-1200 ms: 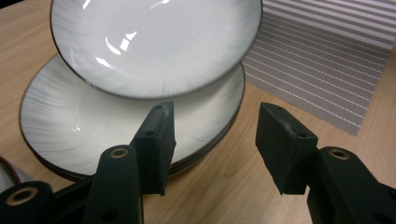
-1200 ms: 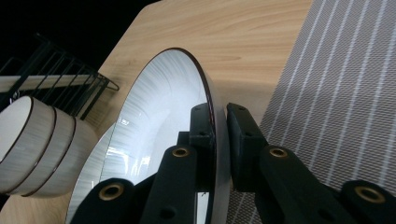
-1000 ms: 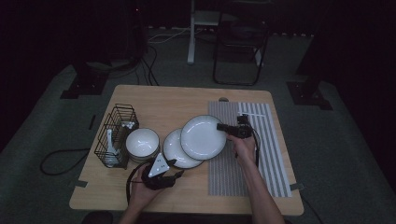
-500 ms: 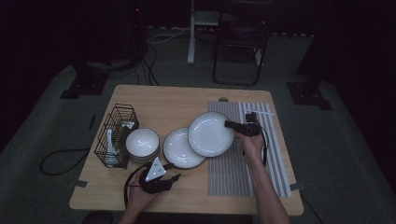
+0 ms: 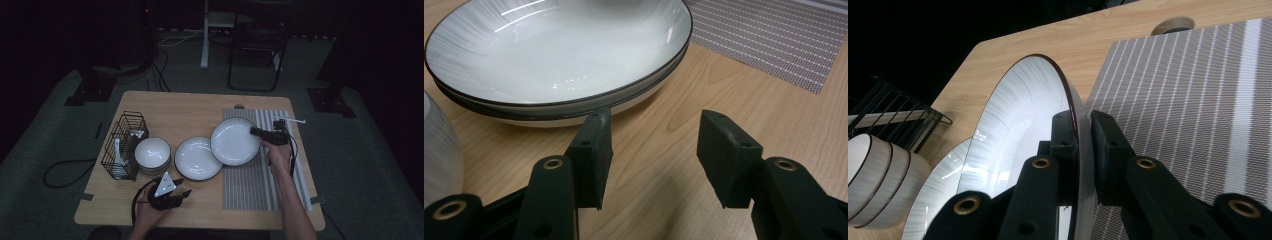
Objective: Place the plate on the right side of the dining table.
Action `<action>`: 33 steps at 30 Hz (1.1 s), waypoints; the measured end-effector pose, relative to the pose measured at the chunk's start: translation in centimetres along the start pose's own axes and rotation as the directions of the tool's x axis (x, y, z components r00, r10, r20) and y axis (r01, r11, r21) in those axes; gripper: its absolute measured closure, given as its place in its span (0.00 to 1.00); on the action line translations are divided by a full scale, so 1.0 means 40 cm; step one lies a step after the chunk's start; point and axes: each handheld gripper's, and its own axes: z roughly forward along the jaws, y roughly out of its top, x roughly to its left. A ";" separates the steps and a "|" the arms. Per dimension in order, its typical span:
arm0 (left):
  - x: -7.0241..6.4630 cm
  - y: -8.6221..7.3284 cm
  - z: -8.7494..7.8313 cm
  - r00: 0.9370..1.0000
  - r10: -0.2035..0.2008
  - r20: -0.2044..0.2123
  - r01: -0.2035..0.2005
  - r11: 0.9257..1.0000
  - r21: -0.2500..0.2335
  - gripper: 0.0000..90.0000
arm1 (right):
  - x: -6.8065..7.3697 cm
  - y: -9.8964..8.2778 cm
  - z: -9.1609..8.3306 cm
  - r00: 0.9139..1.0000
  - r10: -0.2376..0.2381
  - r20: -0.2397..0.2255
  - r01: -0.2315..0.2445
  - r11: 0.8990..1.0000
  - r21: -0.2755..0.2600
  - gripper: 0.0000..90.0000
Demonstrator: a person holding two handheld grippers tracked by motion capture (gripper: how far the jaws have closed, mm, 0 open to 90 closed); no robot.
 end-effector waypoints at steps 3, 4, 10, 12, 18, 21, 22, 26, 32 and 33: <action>0.002 0.000 0.000 1.000 -0.007 0.001 0.007 1.000 0.001 0.54 | -0.008 0.002 -0.010 1.000 0.005 0.007 -0.005 1.000 -0.008 0.91; 0.003 -0.001 0.000 1.000 -0.010 0.000 0.010 1.000 -0.001 0.54 | -0.010 0.003 -0.014 1.000 0.009 0.010 -0.009 1.000 -0.009 0.91; 0.001 0.001 0.003 1.000 -0.001 -0.005 0.001 1.000 0.015 0.54 | -0.028 0.004 -0.034 0.999 0.020 0.025 -0.019 1.000 -0.021 0.91; 0.002 0.001 0.003 1.000 -0.001 -0.005 0.001 1.000 0.014 0.54 | -0.036 0.004 -0.040 0.999 0.023 0.031 -0.022 0.999 -0.023 0.91; 0.003 0.001 0.004 1.000 -0.007 -0.003 0.007 1.000 0.018 0.54 | -0.059 0.001 -0.062 0.998 0.034 0.055 -0.032 0.999 -0.035 0.91; -0.001 0.002 0.007 1.000 0.007 -0.006 -0.007 1.000 0.028 0.54 | -0.072 -0.004 -0.072 0.997 0.041 0.066 -0.038 0.999 -0.039 0.91; -0.002 0.003 0.007 1.000 0.010 -0.007 -0.010 1.000 0.028 0.54 | -0.077 -0.007 -0.075 0.996 0.045 0.071 -0.042 0.998 -0.040 0.91; -0.002 0.003 0.007 1.000 0.011 -0.008 -0.011 0.999 0.030 0.54 | -0.097 -0.021 -0.083 0.995 0.058 0.087 -0.055 0.998 -0.037 0.91; -0.003 0.003 0.008 1.000 0.011 -0.006 -0.010 1.000 0.030 0.54 | -0.132 -0.041 -0.094 0.990 0.079 0.117 -0.075 0.997 -0.034 0.91; -0.003 0.003 0.008 1.000 0.011 -0.006 -0.011 0.999 0.030 0.54 | -0.136 -0.042 -0.096 0.989 0.083 0.119 -0.079 0.996 -0.034 0.91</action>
